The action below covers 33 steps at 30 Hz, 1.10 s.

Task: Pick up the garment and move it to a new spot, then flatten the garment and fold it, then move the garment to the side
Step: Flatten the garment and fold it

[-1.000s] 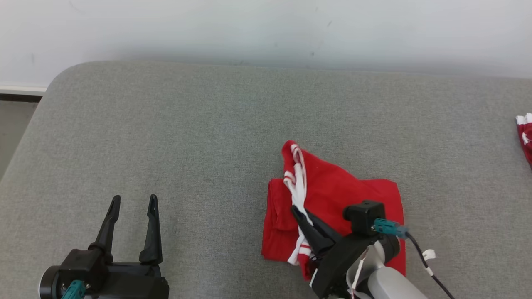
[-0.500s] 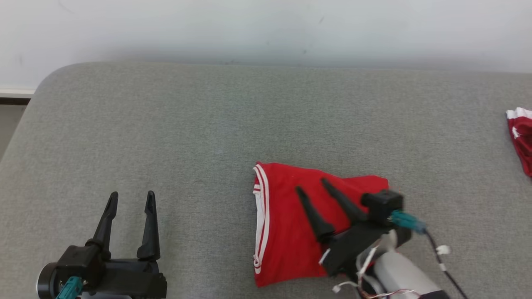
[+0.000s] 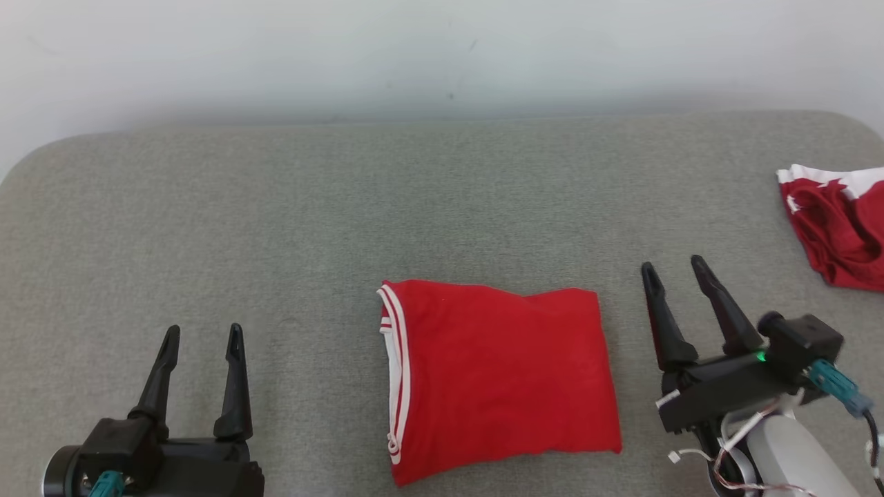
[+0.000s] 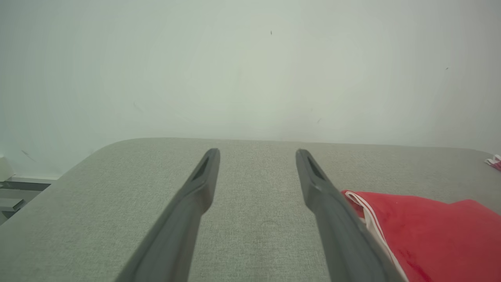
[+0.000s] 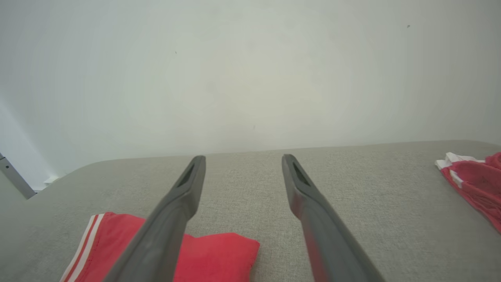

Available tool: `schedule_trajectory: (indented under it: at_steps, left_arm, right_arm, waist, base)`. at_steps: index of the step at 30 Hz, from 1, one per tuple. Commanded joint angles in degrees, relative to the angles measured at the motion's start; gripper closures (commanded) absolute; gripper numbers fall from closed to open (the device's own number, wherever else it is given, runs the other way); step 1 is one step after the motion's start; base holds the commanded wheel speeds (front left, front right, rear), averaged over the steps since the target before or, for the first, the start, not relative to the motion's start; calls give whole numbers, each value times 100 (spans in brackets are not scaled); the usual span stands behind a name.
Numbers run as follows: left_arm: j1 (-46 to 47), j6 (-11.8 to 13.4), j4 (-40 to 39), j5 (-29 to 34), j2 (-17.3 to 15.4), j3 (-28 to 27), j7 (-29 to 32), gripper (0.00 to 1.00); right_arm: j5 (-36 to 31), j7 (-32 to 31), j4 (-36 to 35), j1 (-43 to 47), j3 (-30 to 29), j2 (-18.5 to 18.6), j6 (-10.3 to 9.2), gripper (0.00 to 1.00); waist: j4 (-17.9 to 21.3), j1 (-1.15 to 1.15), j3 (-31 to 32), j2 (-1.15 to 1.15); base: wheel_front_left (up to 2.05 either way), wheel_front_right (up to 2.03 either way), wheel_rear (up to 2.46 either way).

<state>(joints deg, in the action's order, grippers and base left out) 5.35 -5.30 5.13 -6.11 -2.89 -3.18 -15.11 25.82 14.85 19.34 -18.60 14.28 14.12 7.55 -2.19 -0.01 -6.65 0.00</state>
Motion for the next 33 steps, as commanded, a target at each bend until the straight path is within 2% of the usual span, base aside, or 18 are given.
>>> schedule_trajectory:
  at_steps: [1,10,15,23,33]
  left_arm:
    - [-60,8,-37,45,-1,-11,-1,0]
    - [-291,-29,-106,191,-14,-152,-1,0]
    - [-447,-16,-134,229,-18,-247,-1,0]
    - [-766,-4,-217,259,-31,-339,-1,0]
    - [-989,-106,-347,106,-128,-346,-1,0]
  right_arm:
    - [-39,31,-53,95,-49,8,-17,0]
    - [-442,34,-861,860,-498,-48,-17,0]
    - [-609,35,-1154,1296,-797,-203,-17,0]
    - [-713,35,-1384,1791,-928,-230,-17,0]
    - [-826,35,-1379,1975,-848,-266,-17,0]
  waist:
    - [80,1,42,0]
    - [325,1,202,0]
    - [371,1,327,0]
    - [392,1,493,0]
    - [381,1,532,0]
  base:
    - [0,0,0]
    - [0,0,0]
    - [0,0,0]
    - [0,0,0]
    - [0,0,0]
